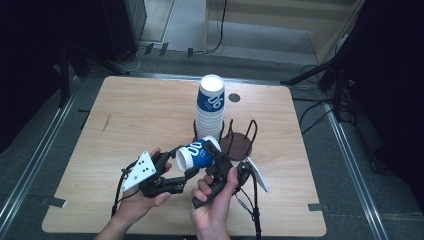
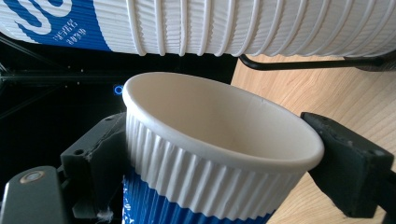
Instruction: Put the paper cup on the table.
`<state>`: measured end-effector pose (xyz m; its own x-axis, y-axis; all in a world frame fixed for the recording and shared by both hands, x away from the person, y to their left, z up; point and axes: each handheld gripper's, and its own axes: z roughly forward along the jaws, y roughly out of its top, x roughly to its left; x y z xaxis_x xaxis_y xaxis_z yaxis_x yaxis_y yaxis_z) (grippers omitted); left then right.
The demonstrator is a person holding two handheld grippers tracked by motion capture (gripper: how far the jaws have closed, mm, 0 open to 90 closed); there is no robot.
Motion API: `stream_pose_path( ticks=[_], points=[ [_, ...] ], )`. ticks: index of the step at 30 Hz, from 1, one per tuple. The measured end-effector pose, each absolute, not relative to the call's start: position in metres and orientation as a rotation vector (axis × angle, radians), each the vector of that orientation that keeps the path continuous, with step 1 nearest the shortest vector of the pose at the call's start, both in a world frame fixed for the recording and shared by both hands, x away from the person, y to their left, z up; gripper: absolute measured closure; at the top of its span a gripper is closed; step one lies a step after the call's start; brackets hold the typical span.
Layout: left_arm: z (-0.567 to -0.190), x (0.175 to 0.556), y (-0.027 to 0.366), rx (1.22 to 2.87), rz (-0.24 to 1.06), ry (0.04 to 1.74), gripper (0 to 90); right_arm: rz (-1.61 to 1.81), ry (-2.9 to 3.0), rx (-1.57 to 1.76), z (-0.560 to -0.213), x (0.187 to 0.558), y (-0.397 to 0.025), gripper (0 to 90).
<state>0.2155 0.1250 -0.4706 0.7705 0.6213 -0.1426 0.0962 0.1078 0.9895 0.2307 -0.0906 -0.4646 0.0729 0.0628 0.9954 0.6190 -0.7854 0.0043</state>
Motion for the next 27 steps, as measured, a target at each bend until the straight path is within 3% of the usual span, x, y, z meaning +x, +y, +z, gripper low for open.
stream_pose_path(
  ticks=[19, 24, 27],
  points=[
    [-0.4702, 0.2142, 0.1265, 1.420, 0.407, 0.626, 27.1, -1.791, -0.650, -1.919, -0.4654, 0.2303, -0.0921, 14.4],
    [-0.4690, 0.2129, 0.1280, 1.411, 0.398, 0.636, 13.5, -1.805, -0.657, -1.921, -0.4634, 0.2307, -0.0950, 14.6],
    [-0.4688, 0.2116, 0.1295, 1.421, 0.399, 0.649, 12.4, -1.831, -0.669, -1.924, -0.4616, 0.2309, -0.0965, 14.5]
  ],
)
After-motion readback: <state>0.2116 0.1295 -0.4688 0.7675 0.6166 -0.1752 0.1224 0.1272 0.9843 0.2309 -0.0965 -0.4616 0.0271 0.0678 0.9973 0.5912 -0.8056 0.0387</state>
